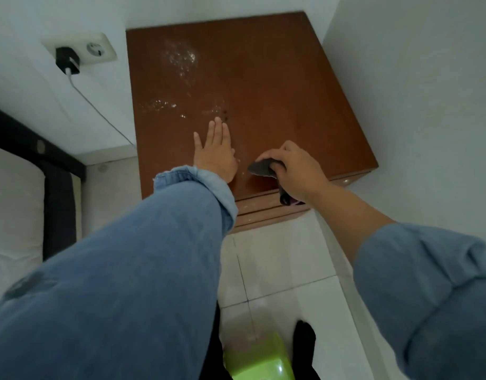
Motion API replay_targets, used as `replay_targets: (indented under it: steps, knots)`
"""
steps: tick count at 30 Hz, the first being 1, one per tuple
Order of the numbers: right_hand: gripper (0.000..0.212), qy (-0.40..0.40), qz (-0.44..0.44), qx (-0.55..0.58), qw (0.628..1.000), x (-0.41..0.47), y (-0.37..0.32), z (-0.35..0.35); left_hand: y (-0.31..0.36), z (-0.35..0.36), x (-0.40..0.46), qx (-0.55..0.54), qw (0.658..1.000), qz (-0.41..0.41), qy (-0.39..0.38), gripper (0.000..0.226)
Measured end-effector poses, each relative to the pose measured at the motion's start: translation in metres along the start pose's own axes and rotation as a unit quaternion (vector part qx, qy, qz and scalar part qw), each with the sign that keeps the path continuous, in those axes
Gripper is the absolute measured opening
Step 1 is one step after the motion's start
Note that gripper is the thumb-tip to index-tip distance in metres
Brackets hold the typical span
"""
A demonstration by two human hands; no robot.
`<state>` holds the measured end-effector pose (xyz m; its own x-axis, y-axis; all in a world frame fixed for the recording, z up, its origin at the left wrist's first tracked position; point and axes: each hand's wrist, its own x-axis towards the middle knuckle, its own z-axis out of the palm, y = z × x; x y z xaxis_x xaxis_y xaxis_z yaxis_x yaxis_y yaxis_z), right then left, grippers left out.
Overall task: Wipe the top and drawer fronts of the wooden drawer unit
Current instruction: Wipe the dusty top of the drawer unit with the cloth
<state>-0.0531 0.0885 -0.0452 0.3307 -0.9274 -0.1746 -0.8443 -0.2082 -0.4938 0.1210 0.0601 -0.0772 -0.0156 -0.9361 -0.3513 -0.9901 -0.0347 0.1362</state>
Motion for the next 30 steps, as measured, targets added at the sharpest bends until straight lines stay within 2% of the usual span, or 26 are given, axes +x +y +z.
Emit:
replay_targets:
  steps: [4,10,21,30]
  knots:
    - [0.029,0.034,0.013,-0.002,0.999,0.052,-0.032,-0.004,-0.042,-0.016,0.008,0.001,0.999,0.017,0.040,0.058]
    - [0.030,0.059,0.010,0.017,0.998,0.135,-0.066,0.003,-0.091,-0.030,0.038,-0.005,0.998,-0.015,0.069,0.058]
    - [0.033,0.097,-0.022,-0.010,0.995,0.320,-0.089,-0.006,-0.115,-0.004,0.073,-0.021,0.987,0.001,0.159,0.057]
    - [0.035,0.121,0.003,-0.040,0.992,0.430,-0.090,0.003,-0.116,-0.003,0.076,-0.052,0.986,-0.012,0.158,0.058]
